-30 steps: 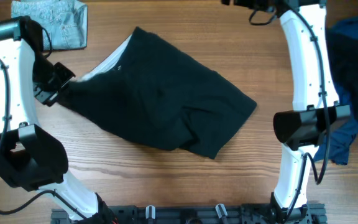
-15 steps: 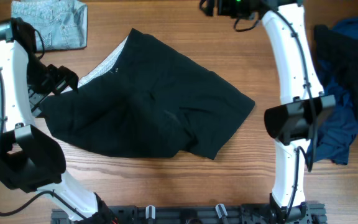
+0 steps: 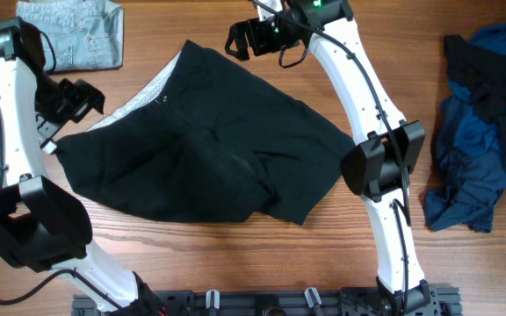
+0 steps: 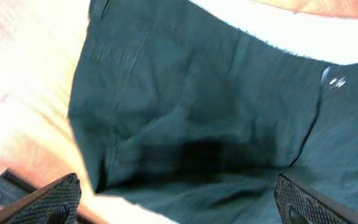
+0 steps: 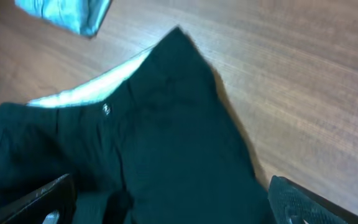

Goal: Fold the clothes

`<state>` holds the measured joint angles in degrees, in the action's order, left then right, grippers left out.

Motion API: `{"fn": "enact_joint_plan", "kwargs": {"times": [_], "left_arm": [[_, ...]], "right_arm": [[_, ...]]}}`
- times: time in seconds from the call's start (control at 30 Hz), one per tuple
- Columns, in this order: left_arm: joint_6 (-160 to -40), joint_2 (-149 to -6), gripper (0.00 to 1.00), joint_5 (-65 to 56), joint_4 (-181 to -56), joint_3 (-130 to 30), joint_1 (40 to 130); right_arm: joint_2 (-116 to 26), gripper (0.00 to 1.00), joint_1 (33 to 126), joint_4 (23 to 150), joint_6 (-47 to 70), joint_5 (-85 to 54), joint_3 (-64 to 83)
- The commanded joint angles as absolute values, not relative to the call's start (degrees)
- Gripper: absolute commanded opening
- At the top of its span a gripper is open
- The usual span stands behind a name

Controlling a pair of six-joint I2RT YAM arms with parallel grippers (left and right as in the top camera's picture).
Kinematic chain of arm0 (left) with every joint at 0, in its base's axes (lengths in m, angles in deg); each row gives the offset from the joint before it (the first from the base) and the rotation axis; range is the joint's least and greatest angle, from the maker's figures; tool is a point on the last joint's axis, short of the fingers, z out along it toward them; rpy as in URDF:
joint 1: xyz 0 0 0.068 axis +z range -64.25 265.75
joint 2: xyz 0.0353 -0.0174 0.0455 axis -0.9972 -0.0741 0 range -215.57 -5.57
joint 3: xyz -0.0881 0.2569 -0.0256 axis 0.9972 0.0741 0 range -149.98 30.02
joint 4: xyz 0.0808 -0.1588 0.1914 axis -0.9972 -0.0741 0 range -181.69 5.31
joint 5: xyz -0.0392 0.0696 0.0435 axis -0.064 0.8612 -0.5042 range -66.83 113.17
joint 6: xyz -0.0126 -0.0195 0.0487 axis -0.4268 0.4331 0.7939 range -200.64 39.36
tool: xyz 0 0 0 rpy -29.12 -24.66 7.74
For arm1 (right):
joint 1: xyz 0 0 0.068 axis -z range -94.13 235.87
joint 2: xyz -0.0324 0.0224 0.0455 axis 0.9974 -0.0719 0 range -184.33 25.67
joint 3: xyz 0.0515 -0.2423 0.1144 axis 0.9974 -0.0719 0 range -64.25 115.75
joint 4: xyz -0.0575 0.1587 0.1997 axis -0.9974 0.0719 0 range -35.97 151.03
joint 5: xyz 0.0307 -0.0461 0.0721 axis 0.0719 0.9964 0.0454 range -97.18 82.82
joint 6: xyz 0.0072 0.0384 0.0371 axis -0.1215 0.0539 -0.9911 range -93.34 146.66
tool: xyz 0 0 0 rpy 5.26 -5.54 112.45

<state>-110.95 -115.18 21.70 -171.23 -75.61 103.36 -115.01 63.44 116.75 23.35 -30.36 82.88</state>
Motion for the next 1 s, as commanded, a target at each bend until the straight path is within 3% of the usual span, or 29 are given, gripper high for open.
{"fn": "enact_joint_plan", "kwargs": {"times": [0.0, 0.33, 0.53, 0.77, 0.87, 0.97], "left_arm": [[-111.5, -115.9, 1.0, 26.9, -170.2, -75.9, 104.1], [-110.7, -121.6, 1.0, 28.8, -169.8, -75.2, 107.1], [-110.7, -122.6, 1.0, 28.8, -167.0, -75.2, 107.1], [-110.7, -122.6, 1.0, 28.8, -164.8, -75.2, 107.1], [-110.7, -122.6, 1.0, 28.8, -164.8, -75.2, 107.1], [-110.7, -122.6, 1.0, 28.8, -164.3, -75.2, 107.1]], "right_arm": [[-115.5, 1.0, 64.8, 112.7, 15.8, -31.2, 83.0], [-115.6, 0.95, 65.2, 116.1, 12.5, -26.8, 82.4], [-115.6, 0.51, 64.5, 126.0, 12.8, -26.7, 82.1], [-115.6, 0.15, 64.1, 136.9, 6.7, -26.7, 78.6], [-115.6, 0.04, 64.1, 140.8, 4.5, -25.3, 76.8], [-115.6, 0.04, 64.1, 143.6, 0.6, -22.1, 75.9]]}}
